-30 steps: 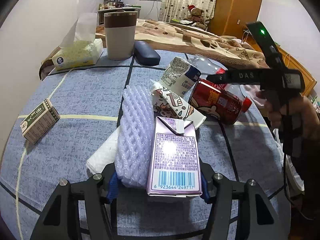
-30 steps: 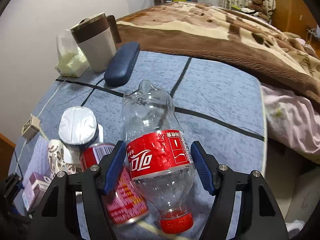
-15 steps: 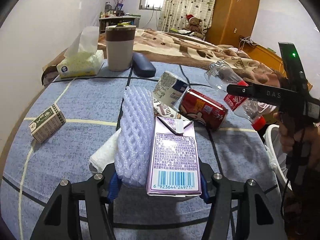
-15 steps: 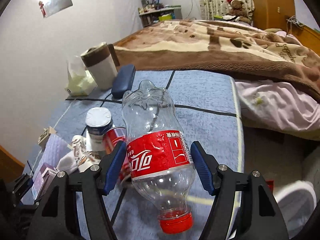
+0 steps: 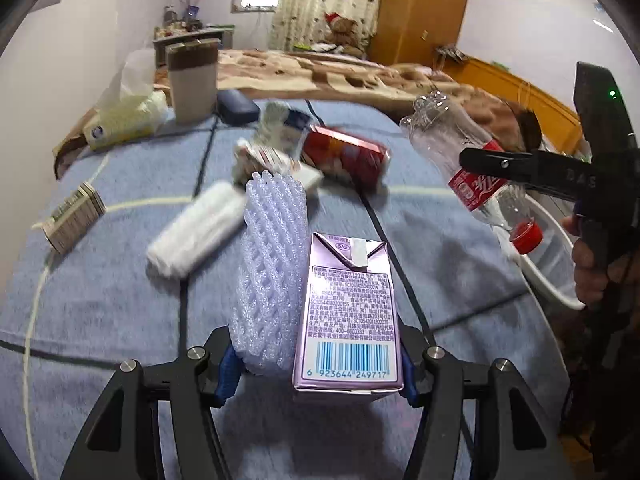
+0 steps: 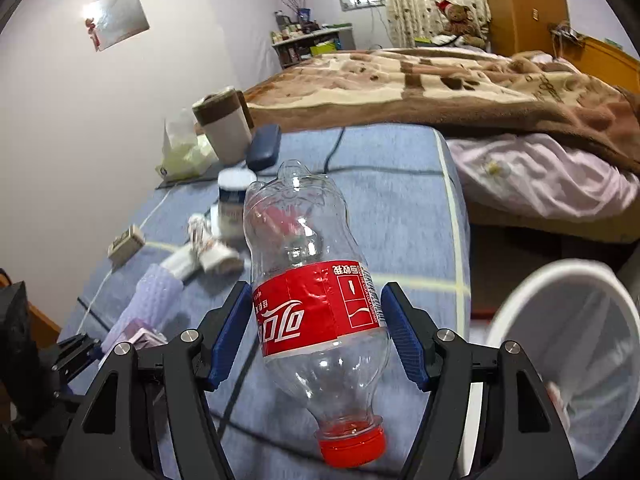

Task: Collect trash
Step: 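Carry the Coca-Cola bottle and purple carton over the white wastebasket with both tools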

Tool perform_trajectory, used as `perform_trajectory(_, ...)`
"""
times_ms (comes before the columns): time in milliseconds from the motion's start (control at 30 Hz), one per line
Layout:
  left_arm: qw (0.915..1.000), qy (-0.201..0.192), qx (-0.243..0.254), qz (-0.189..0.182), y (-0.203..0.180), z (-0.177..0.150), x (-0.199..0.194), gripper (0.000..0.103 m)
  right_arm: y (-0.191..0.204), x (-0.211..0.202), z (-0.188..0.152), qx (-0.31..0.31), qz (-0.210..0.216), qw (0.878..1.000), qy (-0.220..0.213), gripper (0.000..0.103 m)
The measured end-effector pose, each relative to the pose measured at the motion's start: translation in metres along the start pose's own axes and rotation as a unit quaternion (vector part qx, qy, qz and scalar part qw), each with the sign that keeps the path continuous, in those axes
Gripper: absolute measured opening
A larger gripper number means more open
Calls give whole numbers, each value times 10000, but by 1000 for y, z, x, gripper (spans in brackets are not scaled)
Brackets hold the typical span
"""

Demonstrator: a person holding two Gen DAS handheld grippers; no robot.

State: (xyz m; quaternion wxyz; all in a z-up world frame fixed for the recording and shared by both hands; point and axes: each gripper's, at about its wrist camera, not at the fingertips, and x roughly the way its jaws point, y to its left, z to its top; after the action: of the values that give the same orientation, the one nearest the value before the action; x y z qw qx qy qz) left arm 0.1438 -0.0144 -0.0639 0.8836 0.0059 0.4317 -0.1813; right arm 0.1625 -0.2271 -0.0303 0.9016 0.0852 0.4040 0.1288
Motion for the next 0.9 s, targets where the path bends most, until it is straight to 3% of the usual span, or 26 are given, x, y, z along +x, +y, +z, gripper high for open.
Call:
perform_trajectory(167,9998,97,98,-112,-2,-10,1,63,3,-10,-21,115,-93,9999,-17,68)
perform_trajectory(267,9999,38,106,34,-2,-12,-3,67,3,-15,-33,164,-101,9998,-6,68)
perform_trajectory(500,9981,-381,359,339,-9,-20,-30,76,7,-25,-44,156,-174,9997,-115,68)
perform_trajectory(600,9979,-487,391,155,-12,-20,-34,75,10,-29,-49,144,-273,9994,-172,68)
perform_trajectory(700,9981,-384,468,100,-21,-19,-28,69,9,-32,-55,182,-268,9993,-181,68)
perform_trajectory(833,9981,-108,601,-45,-32,-18,-9,47,8,-36,-58,203,-366,9989,-200,68)
perform_trajectory(900,9979,-58,638,44,-36,-18,-5,46,7,-39,-58,228,-372,9988,-220,68)
